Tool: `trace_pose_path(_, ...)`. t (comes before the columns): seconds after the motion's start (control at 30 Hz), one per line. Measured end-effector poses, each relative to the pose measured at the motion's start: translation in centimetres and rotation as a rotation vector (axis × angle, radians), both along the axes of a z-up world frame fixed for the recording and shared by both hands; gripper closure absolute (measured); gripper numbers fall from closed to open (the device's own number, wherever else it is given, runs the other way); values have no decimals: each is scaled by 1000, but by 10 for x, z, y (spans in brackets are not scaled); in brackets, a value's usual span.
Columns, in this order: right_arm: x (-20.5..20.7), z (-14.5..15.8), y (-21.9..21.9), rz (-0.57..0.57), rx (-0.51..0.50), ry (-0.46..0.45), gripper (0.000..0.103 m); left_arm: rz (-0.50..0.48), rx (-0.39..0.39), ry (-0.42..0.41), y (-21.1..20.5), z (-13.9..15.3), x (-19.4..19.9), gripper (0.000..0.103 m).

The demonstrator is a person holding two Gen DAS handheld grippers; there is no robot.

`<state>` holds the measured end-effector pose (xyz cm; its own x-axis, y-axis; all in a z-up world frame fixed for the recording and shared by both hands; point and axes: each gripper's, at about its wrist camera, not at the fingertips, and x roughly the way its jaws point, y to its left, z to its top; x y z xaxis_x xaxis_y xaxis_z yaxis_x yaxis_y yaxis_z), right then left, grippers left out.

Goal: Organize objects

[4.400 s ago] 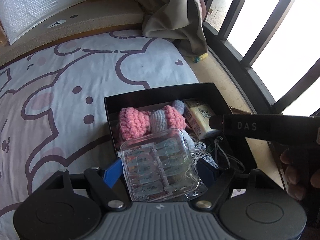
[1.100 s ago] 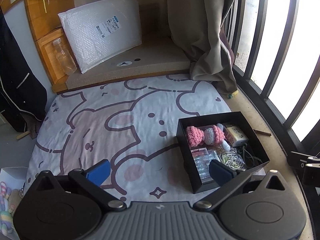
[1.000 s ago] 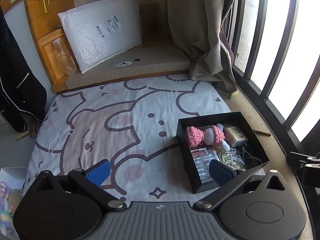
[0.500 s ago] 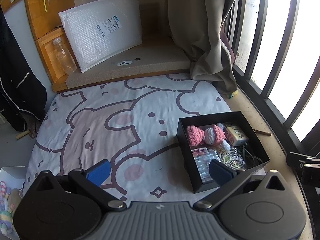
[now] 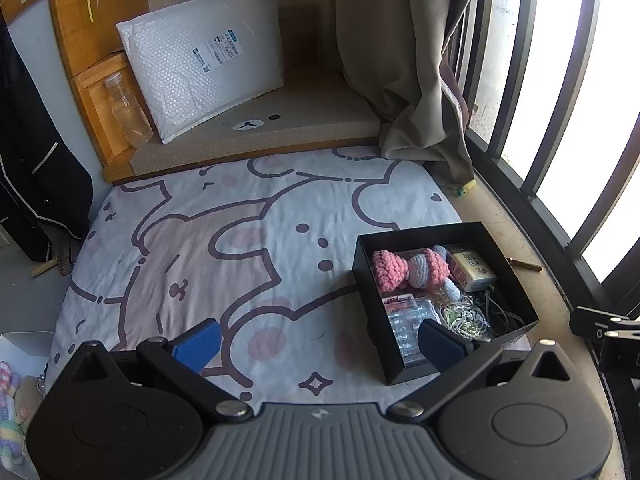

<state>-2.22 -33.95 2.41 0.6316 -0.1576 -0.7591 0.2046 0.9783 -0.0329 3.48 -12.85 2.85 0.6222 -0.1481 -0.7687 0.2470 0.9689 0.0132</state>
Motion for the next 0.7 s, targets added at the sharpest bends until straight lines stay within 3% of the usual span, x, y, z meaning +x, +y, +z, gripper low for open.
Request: trace_pose_path(0.7, -1, -1, -1, 0, 5, 2, 0, 1, -1, 2, -1, -1, 0, 0)
